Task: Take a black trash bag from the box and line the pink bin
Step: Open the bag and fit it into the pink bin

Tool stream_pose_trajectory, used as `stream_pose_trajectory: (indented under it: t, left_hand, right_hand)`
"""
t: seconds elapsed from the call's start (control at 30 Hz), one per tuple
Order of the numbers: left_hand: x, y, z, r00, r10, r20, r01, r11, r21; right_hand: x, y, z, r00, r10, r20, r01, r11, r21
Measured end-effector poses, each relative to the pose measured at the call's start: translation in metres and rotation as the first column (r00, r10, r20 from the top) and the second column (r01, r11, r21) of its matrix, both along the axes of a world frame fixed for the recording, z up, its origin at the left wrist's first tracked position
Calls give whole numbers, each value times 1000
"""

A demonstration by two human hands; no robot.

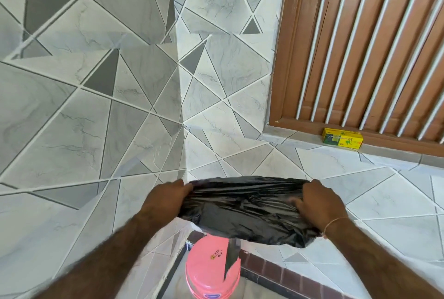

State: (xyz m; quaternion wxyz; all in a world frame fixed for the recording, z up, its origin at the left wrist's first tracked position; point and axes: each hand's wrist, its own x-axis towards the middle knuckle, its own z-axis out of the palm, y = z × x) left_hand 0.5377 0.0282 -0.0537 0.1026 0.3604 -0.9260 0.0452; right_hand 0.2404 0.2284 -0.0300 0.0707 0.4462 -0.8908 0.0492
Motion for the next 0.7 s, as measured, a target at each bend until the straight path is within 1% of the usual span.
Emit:
stream_pose_trajectory:
  t: [0.03,0.07,0.1,0.13,0.17,0.2,0.23,0.27,0.3,0.33,0.37,0.43,0.47,0.5,0.53,0.63,0.7]
  left_hand:
    - [1,0,-7,990,74,-122,-63,994,88]
    - [0,0,-11,943,185,-276,-123,966,227]
    - [-4,2,-12,831,339,-441,-143,896,421]
    - [-8,4,-11,658,506,-558,-87,787,611]
    - [-13,6,-8,492,646,-584,41,652,757]
    - [-15,12,-5,394,737,-550,194,518,833]
    - [-16,16,-2,386,772,-506,308,409,859]
    - [-17,21,-2,454,751,-479,345,348,872]
    - [-17,24,-2,553,689,-469,301,359,883]
    - [-17,27,-3,652,607,-454,213,428,878]
    - [-16,29,-6,751,510,-421,99,542,834]
    - [-13,31,-11,895,335,-295,-81,772,631]
    - [-12,33,-11,937,283,-207,-149,855,496]
    - [-10,35,-12,952,269,-145,-200,908,368]
    - [-8,37,-12,953,278,-116,-239,932,274]
    - [1,39,-19,946,325,16,-325,943,76]
    - [4,40,-31,934,331,134,-331,943,-25]
  right_hand:
    - [1,2,-7,999,21,-37,-21,1000,22]
    - [1,2,-12,996,43,-77,-40,998,47]
    - [1,4,-19,992,65,-104,-57,996,73]
    - [-1,5,-25,989,86,-121,-74,992,106]
    - [-3,6,-28,985,102,-137,-83,987,141]
    - [-4,8,-32,981,114,-156,-84,979,188]
    - [-6,10,-33,976,123,-178,-79,969,234]
    - [-8,13,-37,972,131,-195,-75,960,271]
    - [-9,15,-38,970,127,-207,-63,954,293]
    - [-11,17,-39,971,119,-208,-54,956,290]
    - [-10,18,-40,974,106,-200,-48,960,275]
    - [-9,20,-40,976,99,-192,-52,970,237]
    - [-7,21,-40,974,101,-201,-53,971,233]
    - [-5,22,-41,974,104,-203,-54,970,237]
    - [-4,24,-42,974,104,-204,-54,971,235]
    - [-1,31,-44,976,86,-202,-23,956,293]
    - [-2,34,-47,985,71,-158,-18,950,313]
